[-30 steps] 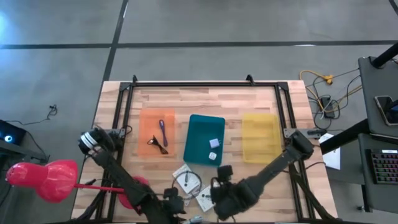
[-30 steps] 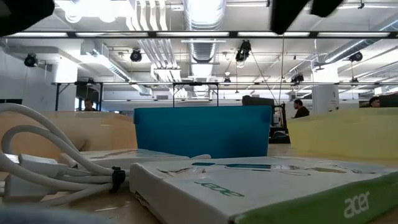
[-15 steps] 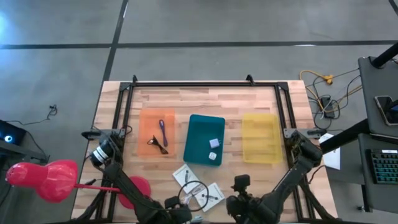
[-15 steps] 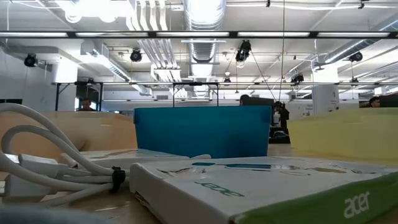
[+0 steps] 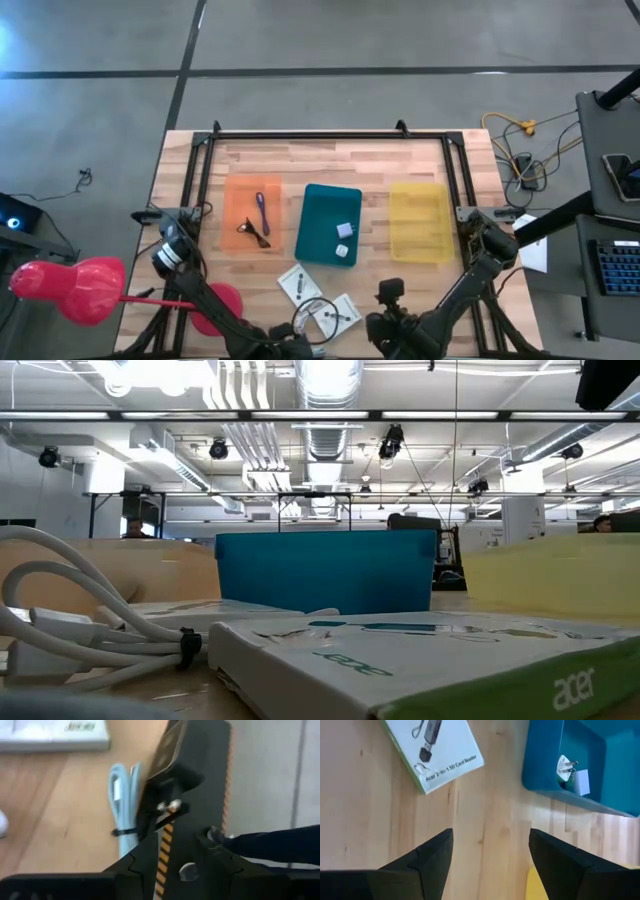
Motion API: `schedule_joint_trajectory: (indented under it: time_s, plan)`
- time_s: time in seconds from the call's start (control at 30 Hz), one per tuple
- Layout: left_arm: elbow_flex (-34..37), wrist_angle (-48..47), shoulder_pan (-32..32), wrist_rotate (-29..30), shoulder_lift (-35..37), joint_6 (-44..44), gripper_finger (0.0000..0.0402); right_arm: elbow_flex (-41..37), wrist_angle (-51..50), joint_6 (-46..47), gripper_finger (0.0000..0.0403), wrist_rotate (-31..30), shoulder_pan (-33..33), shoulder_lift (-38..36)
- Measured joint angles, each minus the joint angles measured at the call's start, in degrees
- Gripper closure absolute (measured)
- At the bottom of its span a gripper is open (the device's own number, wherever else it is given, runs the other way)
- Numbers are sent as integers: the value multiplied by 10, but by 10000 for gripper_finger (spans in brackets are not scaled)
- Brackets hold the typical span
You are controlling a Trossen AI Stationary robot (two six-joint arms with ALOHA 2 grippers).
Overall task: Pick and place items into bin
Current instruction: Put the light blue USB cable wire into the orange bin
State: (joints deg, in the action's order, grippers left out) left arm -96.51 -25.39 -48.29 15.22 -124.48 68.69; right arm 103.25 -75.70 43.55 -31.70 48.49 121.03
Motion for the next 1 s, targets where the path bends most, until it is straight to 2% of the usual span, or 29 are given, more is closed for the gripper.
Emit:
schedule_joint_trajectory:
  time_s: [0.23, 0.63, 1.0]
  plan:
    - [0, -43, 4, 4, -12, 0, 297, -5, 0, 31, 158, 2, 0, 0]
    - [0, -154, 8, 71, -13, -6, 297, -7, -1, 81, 163, 3, 0, 0]
    - [-40, -170, 4, 80, 3, -21, 297, -7, -1, 92, 163, 7, -2, 0]
